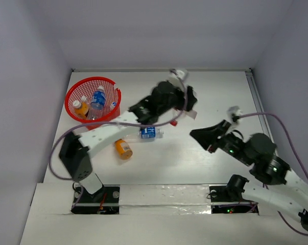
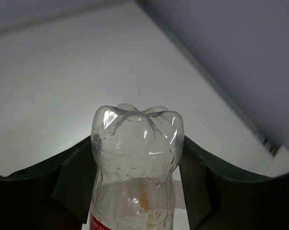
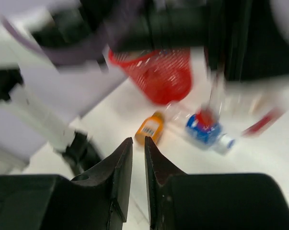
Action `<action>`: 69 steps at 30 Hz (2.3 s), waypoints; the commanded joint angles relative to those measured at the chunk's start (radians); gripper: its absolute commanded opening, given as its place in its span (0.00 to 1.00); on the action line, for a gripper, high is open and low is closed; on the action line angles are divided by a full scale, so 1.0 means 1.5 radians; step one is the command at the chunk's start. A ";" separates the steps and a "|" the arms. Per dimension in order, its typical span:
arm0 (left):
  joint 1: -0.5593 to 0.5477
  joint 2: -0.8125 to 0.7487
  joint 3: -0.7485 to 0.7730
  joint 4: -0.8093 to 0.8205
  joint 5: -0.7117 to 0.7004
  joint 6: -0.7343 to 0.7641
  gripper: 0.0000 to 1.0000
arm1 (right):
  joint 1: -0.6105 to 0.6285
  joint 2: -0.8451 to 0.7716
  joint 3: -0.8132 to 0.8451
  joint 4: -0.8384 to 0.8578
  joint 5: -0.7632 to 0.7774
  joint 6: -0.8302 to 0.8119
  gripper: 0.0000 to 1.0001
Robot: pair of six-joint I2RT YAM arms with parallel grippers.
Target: Put the plastic bottles in the bin
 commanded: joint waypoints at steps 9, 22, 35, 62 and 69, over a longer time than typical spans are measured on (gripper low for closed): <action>0.245 -0.372 -0.075 -0.049 -0.125 -0.047 0.45 | 0.020 0.465 0.125 0.142 -0.230 -0.102 0.43; 0.587 -0.410 -0.139 -0.127 -0.020 -0.065 0.45 | 0.118 0.916 0.419 0.081 -0.029 -0.006 1.00; 0.668 -0.288 -0.117 -0.061 -0.120 -0.045 0.46 | 0.138 1.052 0.475 0.046 0.018 0.010 0.98; 0.654 -0.101 0.009 -0.209 -0.054 0.086 0.40 | 0.158 0.728 0.354 0.097 -0.021 0.014 0.50; 0.654 -0.091 0.024 -0.248 -0.097 0.076 0.86 | 0.158 0.758 0.494 0.107 0.058 -0.007 0.49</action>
